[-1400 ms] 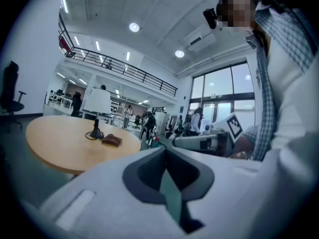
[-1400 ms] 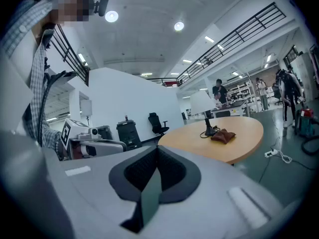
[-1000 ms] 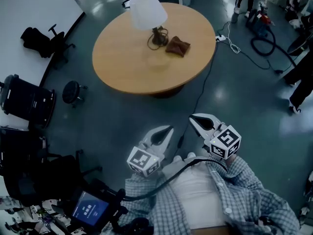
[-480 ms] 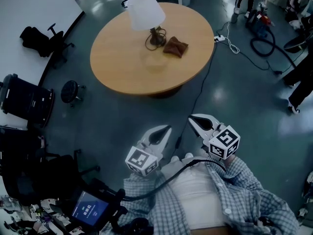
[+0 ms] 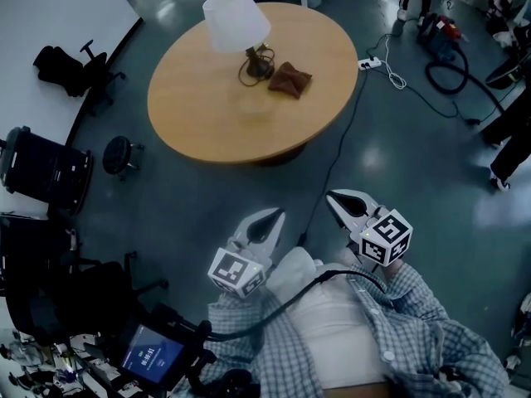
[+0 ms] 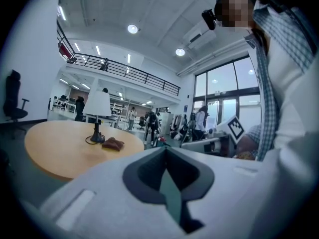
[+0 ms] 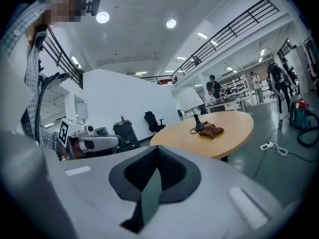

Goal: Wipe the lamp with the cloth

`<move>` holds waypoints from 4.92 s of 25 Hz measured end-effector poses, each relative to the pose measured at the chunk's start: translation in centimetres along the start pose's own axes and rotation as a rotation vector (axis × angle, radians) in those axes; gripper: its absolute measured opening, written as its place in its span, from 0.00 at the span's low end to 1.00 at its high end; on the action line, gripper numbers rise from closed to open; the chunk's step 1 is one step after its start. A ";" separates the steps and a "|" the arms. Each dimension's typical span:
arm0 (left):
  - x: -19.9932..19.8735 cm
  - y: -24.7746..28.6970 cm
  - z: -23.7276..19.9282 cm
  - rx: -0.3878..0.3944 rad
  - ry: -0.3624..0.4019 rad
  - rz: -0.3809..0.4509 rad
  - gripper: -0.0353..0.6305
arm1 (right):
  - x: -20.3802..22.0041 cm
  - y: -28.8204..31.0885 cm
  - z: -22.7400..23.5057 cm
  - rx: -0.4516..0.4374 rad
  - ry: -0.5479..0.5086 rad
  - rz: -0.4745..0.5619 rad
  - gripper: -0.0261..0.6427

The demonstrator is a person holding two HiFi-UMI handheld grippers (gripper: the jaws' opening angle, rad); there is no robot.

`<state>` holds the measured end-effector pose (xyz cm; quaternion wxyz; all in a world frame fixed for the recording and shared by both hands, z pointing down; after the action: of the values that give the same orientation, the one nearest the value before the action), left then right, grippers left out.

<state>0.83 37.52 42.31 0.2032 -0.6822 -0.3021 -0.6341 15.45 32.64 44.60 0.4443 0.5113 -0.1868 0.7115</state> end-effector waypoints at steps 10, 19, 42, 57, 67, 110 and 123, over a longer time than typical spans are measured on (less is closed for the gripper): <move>-1.5 4.0 -7.5 -0.078 -0.003 -0.018 0.06 | -2.1 5.1 5.3 0.033 0.016 0.007 0.04; -3.7 10.9 -19.1 0.000 -0.028 0.003 0.06 | -8.9 15.6 11.7 0.060 -0.017 0.038 0.04; -2.3 24.1 -38.1 -0.044 -0.719 0.362 0.31 | -16.8 27.0 22.3 0.031 -0.041 -0.036 0.04; -6.1 25.9 -38.7 0.027 -0.723 0.554 0.23 | -14.0 31.0 26.0 0.026 -0.089 -0.188 0.05; -6.2 25.9 -38.4 0.011 -0.721 0.549 0.23 | -5.1 35.1 30.5 0.087 -0.371 -0.628 0.33; -6.0 25.8 -39.0 -0.037 -0.700 0.492 0.24 | -28.6 39.4 32.2 0.045 0.118 0.047 0.17; -6.0 25.9 -38.7 -0.033 -0.695 0.490 0.23 | -37.8 41.9 28.7 -0.173 0.044 0.132 0.17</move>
<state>-10.64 -8.03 43.52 0.2228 -0.9102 -0.1713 -0.3042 0.18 -27.17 30.41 0.4428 0.4420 -0.2711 0.7315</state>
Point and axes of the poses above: the fingertips, and each gripper's own axes: y forward along the fingers, z to its right, x out of its underside, the point moved 4 cm from there along -y, backward along the fingers, and after that the axes turned 5 degrees about y, right-handed, at the moved point
